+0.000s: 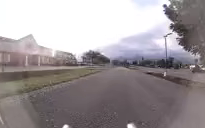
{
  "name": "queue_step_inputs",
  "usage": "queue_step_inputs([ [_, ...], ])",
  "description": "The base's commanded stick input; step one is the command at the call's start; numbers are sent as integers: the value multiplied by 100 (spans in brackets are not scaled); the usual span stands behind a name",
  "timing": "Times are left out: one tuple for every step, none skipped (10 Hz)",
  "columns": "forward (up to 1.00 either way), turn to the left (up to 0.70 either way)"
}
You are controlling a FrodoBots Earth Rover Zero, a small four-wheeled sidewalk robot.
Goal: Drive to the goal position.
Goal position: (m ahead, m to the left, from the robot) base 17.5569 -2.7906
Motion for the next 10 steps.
queue_step_inputs([
  [70, 0],
  [70, 0],
  [70, 0],
  [70, 0],
  [70, 0],
  [70, 0],
  [70, 0],
  [70, 0],
  [70, 0],
  [70, 0],
])
